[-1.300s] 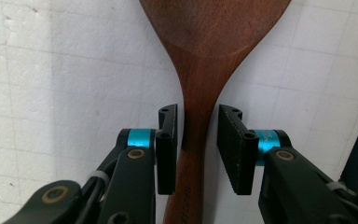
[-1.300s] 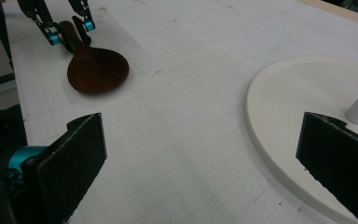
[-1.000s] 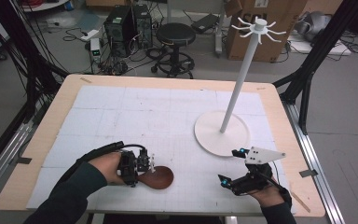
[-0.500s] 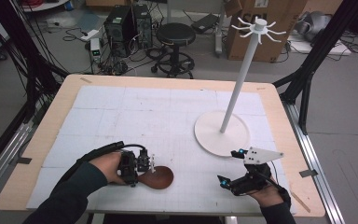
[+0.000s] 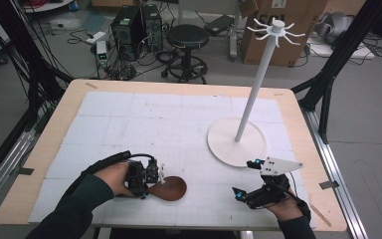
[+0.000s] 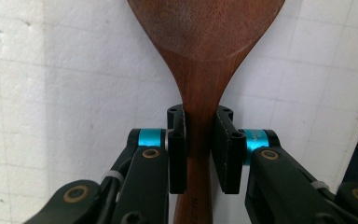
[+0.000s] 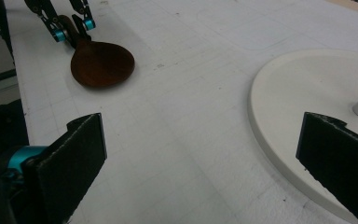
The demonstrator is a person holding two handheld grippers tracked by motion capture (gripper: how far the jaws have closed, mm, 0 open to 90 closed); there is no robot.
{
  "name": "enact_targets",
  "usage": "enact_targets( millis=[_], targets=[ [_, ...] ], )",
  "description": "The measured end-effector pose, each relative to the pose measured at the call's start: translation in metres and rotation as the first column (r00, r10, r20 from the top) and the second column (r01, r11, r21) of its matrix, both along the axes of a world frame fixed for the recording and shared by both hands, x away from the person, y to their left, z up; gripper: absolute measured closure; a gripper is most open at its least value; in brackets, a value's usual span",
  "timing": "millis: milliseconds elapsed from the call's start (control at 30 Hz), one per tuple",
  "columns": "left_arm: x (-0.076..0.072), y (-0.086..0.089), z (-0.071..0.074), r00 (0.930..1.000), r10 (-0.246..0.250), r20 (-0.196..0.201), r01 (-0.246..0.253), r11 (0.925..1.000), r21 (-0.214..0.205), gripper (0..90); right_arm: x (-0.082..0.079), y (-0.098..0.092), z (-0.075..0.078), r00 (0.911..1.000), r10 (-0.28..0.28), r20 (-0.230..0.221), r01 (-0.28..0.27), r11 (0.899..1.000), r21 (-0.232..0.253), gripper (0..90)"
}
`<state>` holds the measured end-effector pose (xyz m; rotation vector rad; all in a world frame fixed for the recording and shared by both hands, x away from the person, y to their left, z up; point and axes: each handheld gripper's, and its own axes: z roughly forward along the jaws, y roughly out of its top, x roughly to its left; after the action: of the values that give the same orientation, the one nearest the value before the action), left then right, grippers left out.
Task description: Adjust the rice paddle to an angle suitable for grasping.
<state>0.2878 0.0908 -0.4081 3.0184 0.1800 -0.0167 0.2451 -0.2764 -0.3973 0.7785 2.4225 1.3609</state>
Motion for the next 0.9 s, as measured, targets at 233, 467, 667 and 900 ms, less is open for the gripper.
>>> enact_targets(
  millis=[233,467,667,900],
  targets=[
    [-0.001,-0.013,0.004,0.9992,-0.039,0.002,0.039,0.9991,-0.017,77.7,-0.001,-0.004,0.001,0.9999,-0.013,0.003,0.013,1.0,0.004,0.3],
    [-0.001,-0.027,0.008,0.9984,-0.056,0.006,0.056,0.9981,-0.025,77.7,-0.001,-0.005,0.002,0.9999,-0.015,0.006,0.015,1.0,0.007,0.2],
    [0.002,-0.035,0.016,0.9978,-0.063,0.022,0.064,0.9957,-0.067,77.8,-0.001,-0.008,0.002,0.9998,-0.02,0.007,0.02,1.0,0.014,0.2],
    [0.003,-0.045,0.02,0.9973,-0.068,0.03,0.071,0.9907,-0.116,77.9,-0.001,-0.009,0.003,0.9997,-0.023,0.005,0.023,1.0,0.014,0.3]
  ],
)
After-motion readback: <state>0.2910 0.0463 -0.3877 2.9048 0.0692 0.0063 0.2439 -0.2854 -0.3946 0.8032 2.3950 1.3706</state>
